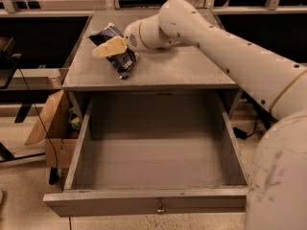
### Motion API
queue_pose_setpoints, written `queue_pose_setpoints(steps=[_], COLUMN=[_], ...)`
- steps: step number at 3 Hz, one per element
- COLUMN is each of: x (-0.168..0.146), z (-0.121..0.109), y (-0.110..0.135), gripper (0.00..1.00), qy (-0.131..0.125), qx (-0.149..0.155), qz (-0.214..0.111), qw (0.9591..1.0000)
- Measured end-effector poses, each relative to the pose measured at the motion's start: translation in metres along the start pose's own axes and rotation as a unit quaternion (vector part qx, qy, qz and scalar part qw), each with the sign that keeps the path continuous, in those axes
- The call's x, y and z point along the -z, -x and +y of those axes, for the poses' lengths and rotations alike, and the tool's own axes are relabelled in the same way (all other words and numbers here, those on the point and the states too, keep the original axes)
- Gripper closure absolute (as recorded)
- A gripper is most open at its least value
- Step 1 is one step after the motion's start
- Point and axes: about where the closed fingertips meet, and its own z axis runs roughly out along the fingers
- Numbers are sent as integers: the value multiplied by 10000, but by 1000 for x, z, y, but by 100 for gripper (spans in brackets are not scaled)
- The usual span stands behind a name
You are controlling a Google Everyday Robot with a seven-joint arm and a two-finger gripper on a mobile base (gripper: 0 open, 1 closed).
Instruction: Place blue chip bag into top drawer
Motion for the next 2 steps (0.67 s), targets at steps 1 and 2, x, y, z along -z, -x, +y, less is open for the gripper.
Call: queue_pose_setpoints(steps=[1,2], x=[-21,-29], z=[-17,-25], y=[-12,-21], gripper=[19,42], qy=[-307,-517], qx=[-31,-37], qz=[244,411], qw=[9992,9978])
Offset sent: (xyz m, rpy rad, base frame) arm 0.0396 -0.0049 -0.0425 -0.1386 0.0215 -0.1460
